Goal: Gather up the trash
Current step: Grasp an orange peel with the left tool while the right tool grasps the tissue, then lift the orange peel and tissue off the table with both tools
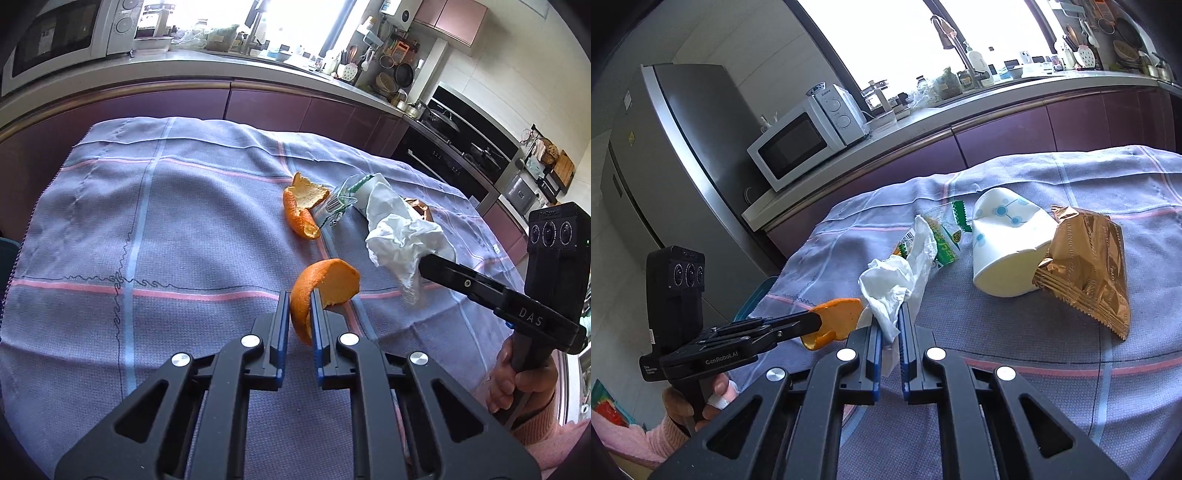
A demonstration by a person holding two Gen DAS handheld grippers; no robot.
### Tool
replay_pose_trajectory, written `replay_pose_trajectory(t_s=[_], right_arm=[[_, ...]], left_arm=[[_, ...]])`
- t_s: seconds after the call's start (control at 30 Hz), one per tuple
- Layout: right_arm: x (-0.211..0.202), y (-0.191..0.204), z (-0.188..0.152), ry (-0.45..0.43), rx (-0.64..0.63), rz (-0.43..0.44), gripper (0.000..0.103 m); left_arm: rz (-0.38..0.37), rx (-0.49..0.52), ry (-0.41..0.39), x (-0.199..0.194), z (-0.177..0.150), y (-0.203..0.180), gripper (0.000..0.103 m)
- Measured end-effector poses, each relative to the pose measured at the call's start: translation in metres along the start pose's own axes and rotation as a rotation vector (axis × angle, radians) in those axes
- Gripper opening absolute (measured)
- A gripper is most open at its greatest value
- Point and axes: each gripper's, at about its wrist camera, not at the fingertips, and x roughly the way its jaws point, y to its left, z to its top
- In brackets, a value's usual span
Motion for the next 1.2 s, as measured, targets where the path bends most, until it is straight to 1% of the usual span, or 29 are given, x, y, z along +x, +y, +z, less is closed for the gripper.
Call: replay_pose_trajectory(t_s=[0.13,0.17,0.2,0.23,0.3,0.37,0.4,0.47,0.53,0.67,0.73,0.77,0.87,0.97,1.03,1.07,1.1,1.13,1.2], right_arm=[[0.003,0.0,-0.002,0.008,0.005,0.005,0.007],[0.004,0.0,-0.002,0.01,0.007,0.006,0.007],[0.004,0.0,-0.003,0.011,0.008,0.005,0.007],[0.004,-0.001,-0.003,0.012,0.009,0.006,0.007],[0.004,-0.002,-0.003,0.014,0.011,0.005,0.007],[0.005,-0.002,-0.003,0.015,0.014,0.003,0.007],[0.005,-0.002,-0.003,0.015,0.017,0.001,0.007],[0.007,-0.003,-0.003,0.018,0.021,0.0,0.007],[0.008,-0.004,-0.003,0.019,0.025,0.0,0.007],[0.009,-0.003,-0.003,0.02,0.027,0.001,0.007],[0.009,-0.003,-0.003,0.02,0.03,0.002,0.007],[0.009,-0.003,-0.003,0.021,0.029,0.001,0.007],[0.008,-0.005,-0.004,0.021,0.034,0.0,0.007],[0.008,-0.004,-0.004,0.018,0.038,0.001,0.007],[0.009,-0.004,-0.005,0.019,0.036,-0.001,0.007],[0.009,-0.004,-0.005,0.019,0.035,-0.001,0.007],[0.009,-0.003,-0.005,0.019,0.035,0.0,0.007],[0.008,-0.003,-0.005,0.018,0.035,0.0,0.007],[0.008,-0.003,-0.005,0.015,0.034,0.0,0.007]], left_arm=[[0.04,-0.012,0.019,0.006,-0.004,0.006,0.012],[0.042,-0.018,0.028,0.007,-0.005,0.008,0.018],[0.046,-0.023,0.032,0.009,-0.007,0.01,0.029],[0.055,-0.023,0.031,0.009,-0.007,0.01,0.036],[0.079,-0.019,0.022,0.008,-0.009,0.009,0.069],[0.065,-0.002,0.001,0.004,-0.011,0.006,0.085],[0.059,0.009,-0.006,0.002,-0.011,0.005,0.091],[0.054,0.017,-0.019,-0.002,-0.012,0.002,0.097],[0.024,0.005,-0.01,-0.004,-0.012,0.002,0.097],[0.019,-0.049,0.033,0.0,-0.016,0.009,0.097],[0.013,-0.083,0.007,-0.003,-0.018,0.014,0.097],[0.021,-0.078,-0.006,-0.006,-0.018,0.013,0.097],[0.098,-0.04,-0.005,-0.007,-0.016,0.008,0.097],[0.139,0.004,0.003,-0.005,-0.015,0.003,0.096],[0.126,0.01,-0.003,-0.004,-0.013,0.001,0.089],[0.119,0.009,0.002,-0.003,-0.013,0.001,0.082],[0.114,0.01,0.006,-0.001,-0.013,0.0,0.073],[0.106,0.013,0.016,0.002,-0.013,0.0,0.07],[0.08,0.016,0.029,0.005,-0.014,0.0,0.056]])
